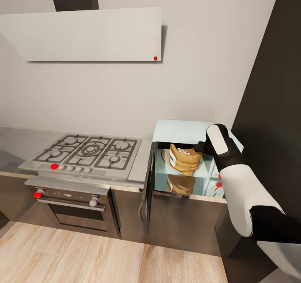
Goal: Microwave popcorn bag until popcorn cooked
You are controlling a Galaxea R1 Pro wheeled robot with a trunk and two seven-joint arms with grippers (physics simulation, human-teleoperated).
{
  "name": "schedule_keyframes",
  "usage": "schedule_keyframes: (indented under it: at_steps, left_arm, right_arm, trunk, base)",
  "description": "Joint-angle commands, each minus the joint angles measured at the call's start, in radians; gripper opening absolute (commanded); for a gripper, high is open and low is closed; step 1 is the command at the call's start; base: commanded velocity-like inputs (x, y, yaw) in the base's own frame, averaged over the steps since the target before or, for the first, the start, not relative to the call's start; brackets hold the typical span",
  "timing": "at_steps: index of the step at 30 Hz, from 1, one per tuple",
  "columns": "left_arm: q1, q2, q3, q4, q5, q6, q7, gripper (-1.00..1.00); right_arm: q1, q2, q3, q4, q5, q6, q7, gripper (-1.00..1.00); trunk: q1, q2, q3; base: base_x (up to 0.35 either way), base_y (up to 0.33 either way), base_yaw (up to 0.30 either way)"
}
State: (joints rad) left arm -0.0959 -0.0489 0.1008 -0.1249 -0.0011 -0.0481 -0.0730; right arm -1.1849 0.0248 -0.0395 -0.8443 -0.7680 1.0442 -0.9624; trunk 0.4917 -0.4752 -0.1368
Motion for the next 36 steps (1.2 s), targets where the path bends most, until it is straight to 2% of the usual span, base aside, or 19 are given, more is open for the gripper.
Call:
schedule_keyframes:
  at_steps: [1, 8, 13, 17, 20, 24, 26, 28, 33, 36]
  left_arm:
    - [-0.001, 0.0, 0.008, 0.001, 0.0, -0.002, -0.005, 1.0]
    - [-0.001, 0.0, 0.008, 0.001, 0.0, -0.003, -0.005, 1.0]
    - [-0.001, 0.0, 0.008, 0.001, 0.0, -0.004, -0.005, 1.0]
    - [-0.001, 0.0, 0.007, 0.001, 0.0, -0.004, -0.005, 1.0]
    - [-0.001, 0.0, 0.007, 0.001, 0.0, -0.004, -0.005, 1.0]
    - [-0.001, 0.0, 0.007, 0.001, 0.0, -0.004, -0.005, 1.0]
    - [-0.001, 0.0, 0.007, 0.001, 0.0, -0.005, -0.005, 1.0]
    - [-0.005, -0.005, 0.007, -0.002, -0.002, -0.007, -0.011, 1.0]
    - [-0.005, -0.005, 0.007, -0.002, -0.002, -0.007, -0.011, 1.0]
    - [-0.005, -0.005, 0.007, -0.002, -0.002, -0.007, -0.011, 1.0]
  right_arm:
    - [0.001, 0.0, -0.002, -0.005, -0.01, 0.003, -0.01, 1.0]
    - [0.015, 0.0, -0.002, -0.022, -0.012, 0.003, -0.01, 1.0]
    - [0.072, 0.002, 0.004, -0.094, -0.014, 0.003, -0.01, 1.0]
    - [0.126, 0.003, 0.066, -0.228, -0.014, 0.003, -0.01, 1.0]
    - [0.154, 0.003, 0.089, -0.288, -0.014, 0.003, -0.01, 1.0]
    - [0.185, 0.003, 0.098, -0.317, -0.014, 0.003, -0.01, 1.0]
    - [0.24, 0.001, 0.139, -0.409, -0.014, 0.003, -0.009, 1.0]
    - [0.227, 0.005, 0.138, -0.418, -0.025, 0.003, -0.016, 1.0]
    - [0.202, 0.001, 0.138, -0.446, -0.018, 0.003, -0.025, 1.0]
    - [0.219, 0.001, 0.143, -0.463, -0.016, 0.003, -0.027, 1.0]
  trunk:
    - [0.0, -0.002, -0.002]
    - [0.0, -0.002, -0.002]
    - [0.0, -0.002, -0.002]
    - [0.0, -0.002, -0.002]
    - [0.0, -0.002, -0.002]
    - [0.0, -0.002, -0.002]
    - [0.0, -0.002, -0.002]
    - [0.0, -0.002, -0.002]
    - [0.0, -0.002, -0.002]
    - [0.0, -0.002, -0.002]
  base:
    - [-0.005, 0.0, 0.0]
    - [-0.072, 0.0, 0.0]
    - [-0.223, 0.0, 0.0]
    - [-0.034, 0.0, 0.0]
    - [-0.075, 0.0, 0.0]
    - [-0.237, 0.0, 0.0]
    - [-0.083, 0.0, 0.0]
    - [0.0, 0.0, 0.0]
    - [0.0, 0.0, 0.0]
    - [0.0, 0.0, 0.0]
